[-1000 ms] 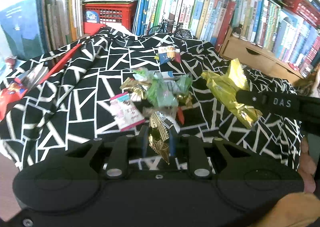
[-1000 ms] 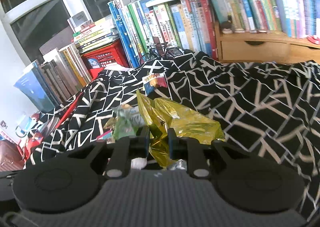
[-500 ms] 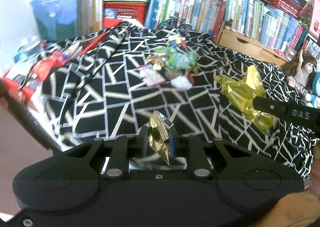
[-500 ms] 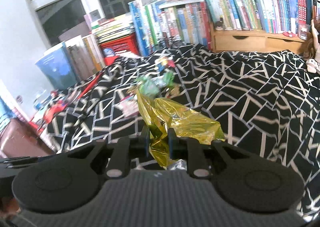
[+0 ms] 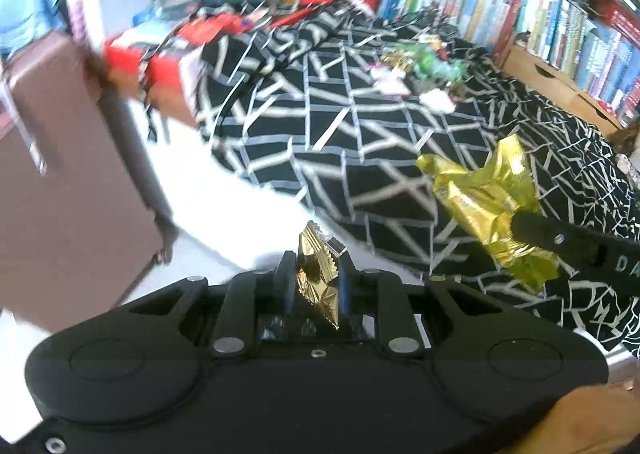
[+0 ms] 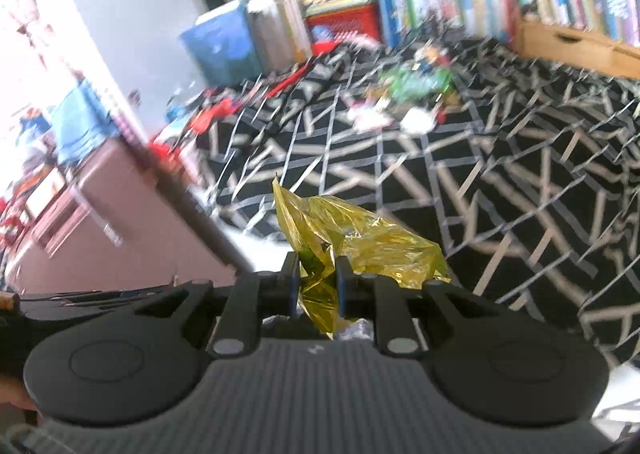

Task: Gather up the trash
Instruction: 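Carry both held wrappers down over the black trash bin on the floor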

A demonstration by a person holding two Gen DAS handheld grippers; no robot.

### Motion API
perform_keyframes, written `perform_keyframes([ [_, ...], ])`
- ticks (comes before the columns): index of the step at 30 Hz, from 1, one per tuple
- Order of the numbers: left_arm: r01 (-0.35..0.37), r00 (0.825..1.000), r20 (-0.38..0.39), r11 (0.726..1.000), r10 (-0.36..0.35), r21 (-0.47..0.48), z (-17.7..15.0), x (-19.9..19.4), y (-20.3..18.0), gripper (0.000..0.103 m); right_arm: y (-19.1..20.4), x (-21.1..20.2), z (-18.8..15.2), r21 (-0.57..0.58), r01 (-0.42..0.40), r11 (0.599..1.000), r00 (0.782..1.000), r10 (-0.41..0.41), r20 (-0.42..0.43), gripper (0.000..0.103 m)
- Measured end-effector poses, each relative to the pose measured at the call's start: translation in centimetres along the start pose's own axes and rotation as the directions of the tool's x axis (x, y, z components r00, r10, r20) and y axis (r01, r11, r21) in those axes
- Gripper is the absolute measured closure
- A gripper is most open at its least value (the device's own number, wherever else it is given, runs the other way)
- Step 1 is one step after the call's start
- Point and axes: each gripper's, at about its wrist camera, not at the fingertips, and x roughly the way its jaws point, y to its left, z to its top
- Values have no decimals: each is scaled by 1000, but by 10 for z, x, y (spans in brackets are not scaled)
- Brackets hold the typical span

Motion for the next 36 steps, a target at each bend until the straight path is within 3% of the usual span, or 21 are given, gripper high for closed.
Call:
perform_keyframes([
  [5,-26,999,-32,1000,26,2,-31,12,18,84,13,17,-28,-11,-68,998,995,67,-76,81],
  [10,-46,996,-71,999,47,16,-59,57,41,83,15,59,-57,16,-109,994,984,110,-141,81],
  [16,-62,987,-148,998,60,-8,-94,131,74,83,8,128,-94,79,-112,991,969,126,-214,81],
  [29,-79,973,-221,995,65,-54,-152,250,112,82,-17,250,-158,126,-76,989,932,116,-343,80],
  [31,-65,971,-233,996,51,-56,-157,267,113,78,-18,261,-166,124,-67,990,929,108,-354,73],
  [33,-75,970,-234,996,61,-52,-161,278,112,68,-19,271,-170,133,-59,989,924,104,-368,51],
  [34,-83,970,-232,996,70,-45,-162,282,112,55,-20,275,-173,142,-56,988,922,106,-373,47],
  [36,-87,973,-218,996,78,-34,-161,283,113,49,-23,280,-176,151,-47,987,920,101,-379,42],
])
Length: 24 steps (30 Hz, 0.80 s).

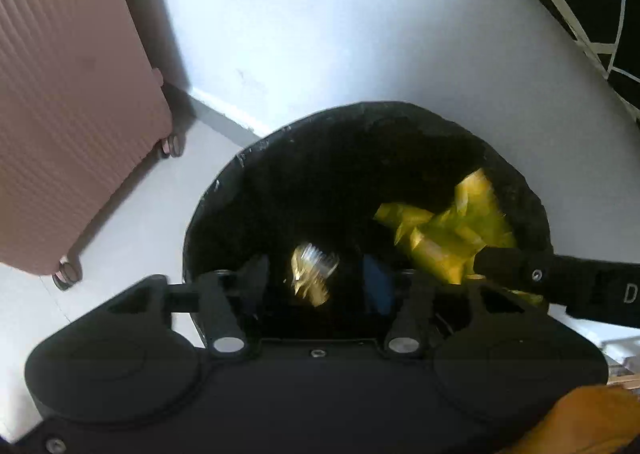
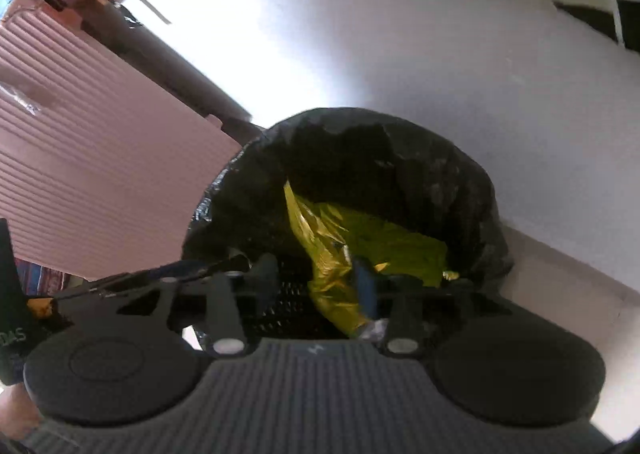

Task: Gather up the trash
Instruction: 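Carry both held wrappers down over the black trash bin on the floor, then open the left tool over the bin while the right tool releases the yellow foil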

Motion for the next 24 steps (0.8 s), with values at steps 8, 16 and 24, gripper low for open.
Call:
perform_keyframes([
  [8,-16,1000,2,1000,16,-2,15,-19,0,32,10,-12,9,-22,38,999,999,-39,-3,39],
  [16,-10,1000,25,1000,10,3,41,-77,-9,27,33,-57,26,-45,79,996,997,-79,23,39],
  [24,24,997,78,998,-28,51,71,-149,-29,24,52,-137,43,-28,129,991,984,-125,127,35],
])
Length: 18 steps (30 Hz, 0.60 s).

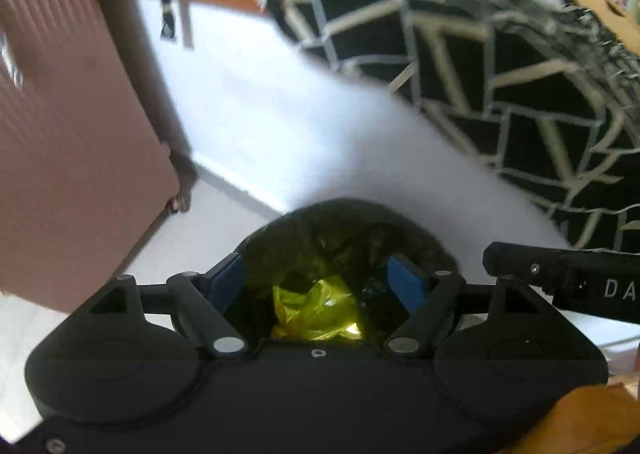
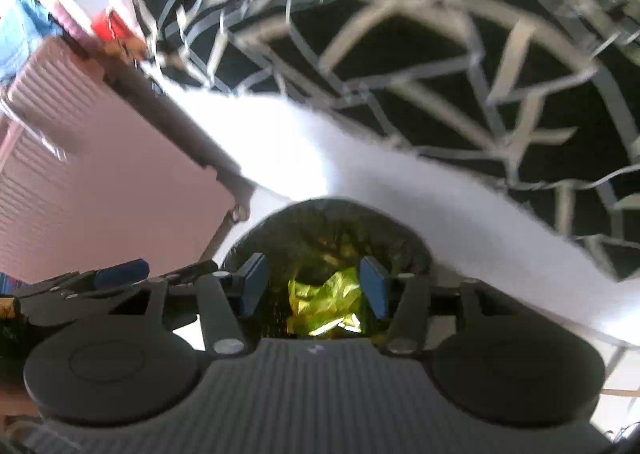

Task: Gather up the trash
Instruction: 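Open the left tool over the bin while the right tool releases the yellow foil, then move both empty tools back to the wrapper pile on the bed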

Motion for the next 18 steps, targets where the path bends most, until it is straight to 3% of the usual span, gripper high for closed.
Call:
perform_keyframes([
  [10,108,992,60,989,-114,98,66,-82,-39,21,1,-112,32,83,92,992,982,-104,157,32],
  [13,140,987,56,979,-150,149,90,-101,-51,22,-1,-139,44,112,133,985,965,-155,213,32],
  [18,187,968,121,956,-218,228,129,-131,-71,22,0,-180,67,174,204,963,913,-251,322,32],
])
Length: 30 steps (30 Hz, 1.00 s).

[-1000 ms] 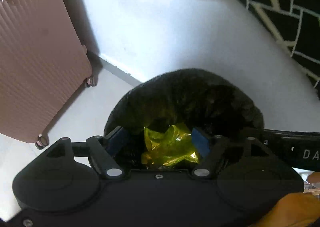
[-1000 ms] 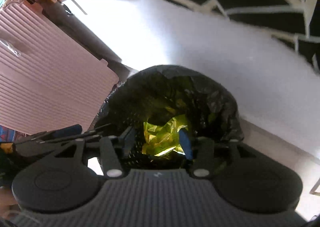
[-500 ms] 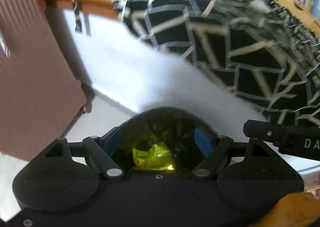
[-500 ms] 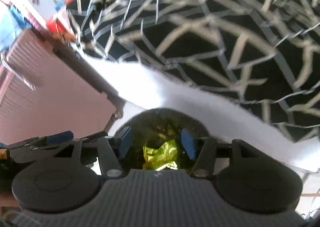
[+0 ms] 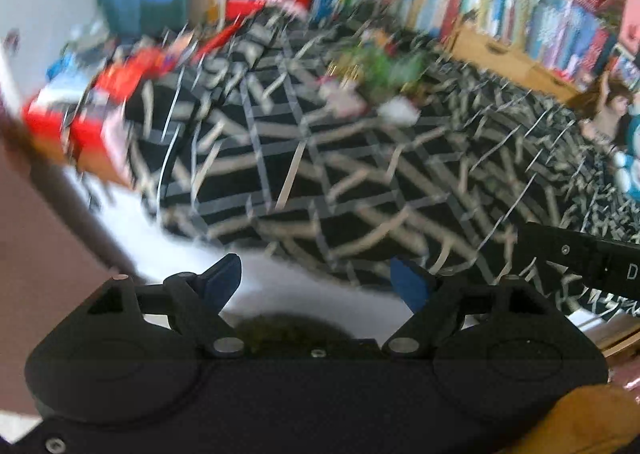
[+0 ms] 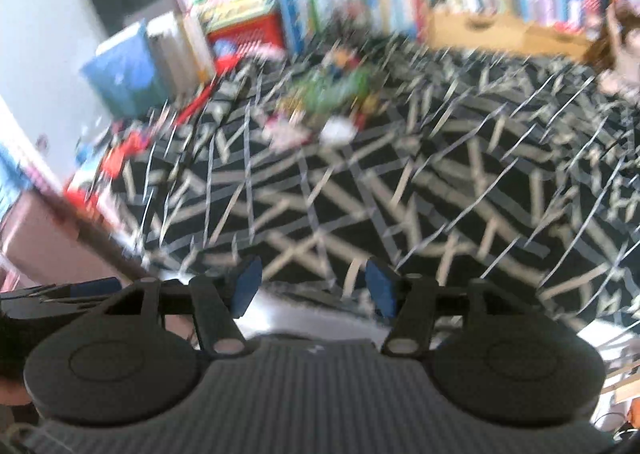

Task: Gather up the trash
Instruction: 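Move both empty tools back to the wrapper pile on the bed, then grasp the pink candy packet with the left tool while the right tool grasps the white tissue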

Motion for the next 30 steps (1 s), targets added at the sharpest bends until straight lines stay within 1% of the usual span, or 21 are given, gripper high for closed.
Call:
perform_keyframes([
  [3,26,999,43,999,-27,23,29,-5,-6,23,-3,-9,20,4,45,999,996,-46,72,32],
  [8,42,997,71,999,-43,22,76,6,-14,26,-5,-4,51,0,87,996,988,-86,126,32],
  [11,50,996,79,999,-52,19,103,21,-21,26,-8,12,71,-30,108,994,984,-102,149,32],
  [15,12,996,90,1000,-14,28,135,56,-33,24,-14,47,95,-99,115,988,982,-98,160,32],
  [18,-17,997,69,1000,17,-7,159,90,-39,23,-17,85,112,-172,91,981,989,-69,134,32],
  [22,-49,999,-7,995,48,-86,183,148,-41,23,-24,137,129,-249,50,967,997,-32,75,32],
  [26,-117,992,-70,985,109,-125,195,201,-43,24,-28,184,136,-287,-3,958,1000,3,1,32],
  [30,-157,983,-121,974,138,-163,204,244,-43,24,-28,220,140,-339,-48,940,998,31,-54,32],
])
